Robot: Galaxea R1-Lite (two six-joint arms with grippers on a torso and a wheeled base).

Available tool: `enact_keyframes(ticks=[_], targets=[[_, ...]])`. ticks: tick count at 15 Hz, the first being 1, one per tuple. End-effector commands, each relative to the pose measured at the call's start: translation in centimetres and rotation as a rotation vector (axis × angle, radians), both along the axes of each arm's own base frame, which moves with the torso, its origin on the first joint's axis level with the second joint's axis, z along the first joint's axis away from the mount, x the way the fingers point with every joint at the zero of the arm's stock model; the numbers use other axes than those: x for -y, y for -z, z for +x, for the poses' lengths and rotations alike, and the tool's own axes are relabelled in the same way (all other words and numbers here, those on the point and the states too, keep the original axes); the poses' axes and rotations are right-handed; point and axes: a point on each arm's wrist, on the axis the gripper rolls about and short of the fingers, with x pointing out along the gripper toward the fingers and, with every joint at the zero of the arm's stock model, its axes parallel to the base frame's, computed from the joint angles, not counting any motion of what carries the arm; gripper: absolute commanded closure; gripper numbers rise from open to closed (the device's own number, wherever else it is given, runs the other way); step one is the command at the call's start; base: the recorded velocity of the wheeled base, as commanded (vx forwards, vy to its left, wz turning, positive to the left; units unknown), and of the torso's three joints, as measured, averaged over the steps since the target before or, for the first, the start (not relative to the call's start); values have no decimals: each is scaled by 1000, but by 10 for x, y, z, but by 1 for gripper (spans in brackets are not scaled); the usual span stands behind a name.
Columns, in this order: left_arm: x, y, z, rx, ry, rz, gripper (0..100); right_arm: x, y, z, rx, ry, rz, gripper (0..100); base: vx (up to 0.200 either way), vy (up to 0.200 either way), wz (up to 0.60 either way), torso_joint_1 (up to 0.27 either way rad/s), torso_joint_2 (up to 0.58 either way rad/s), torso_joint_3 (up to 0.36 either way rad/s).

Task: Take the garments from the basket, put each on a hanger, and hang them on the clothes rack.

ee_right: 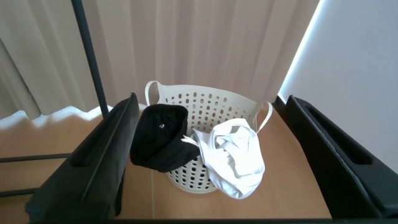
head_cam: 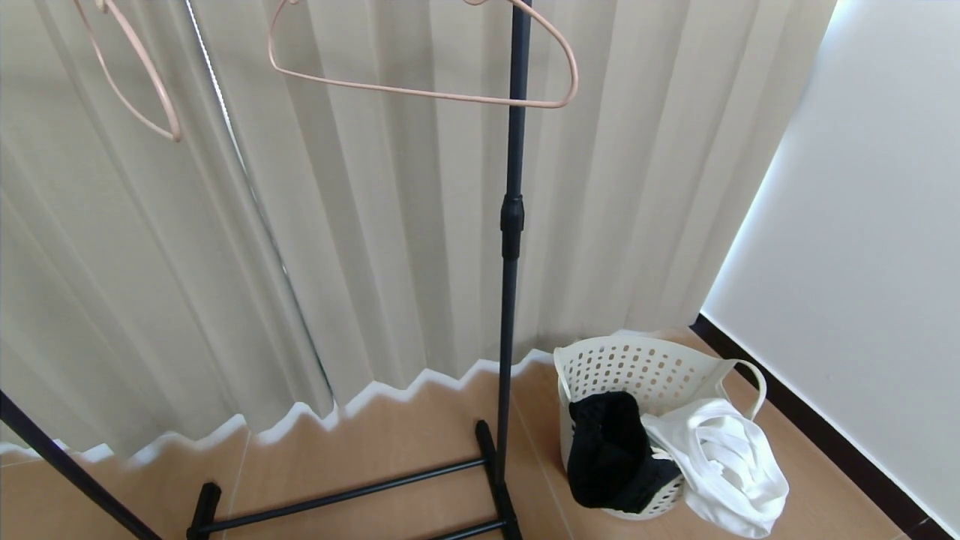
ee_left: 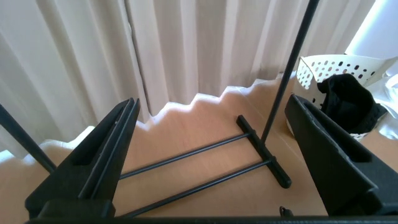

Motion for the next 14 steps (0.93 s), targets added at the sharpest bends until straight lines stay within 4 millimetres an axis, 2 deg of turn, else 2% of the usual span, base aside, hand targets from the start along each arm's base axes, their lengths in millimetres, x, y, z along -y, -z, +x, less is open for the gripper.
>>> enact_keyframes(ticks=[1,5,14], targets=[[0,0,0,-1,0,1,0,0,0,0,-1,-1,1,0,0,0,0,0,0,0],[0,0,0,-2,0,2,0,0,0,0,1,-1,-1,0,0,0,0,0,1,-55],[0,0,0,-1,0,2,0,0,0,0,1,-1,-1,0,0,0,0,5,4,-188]])
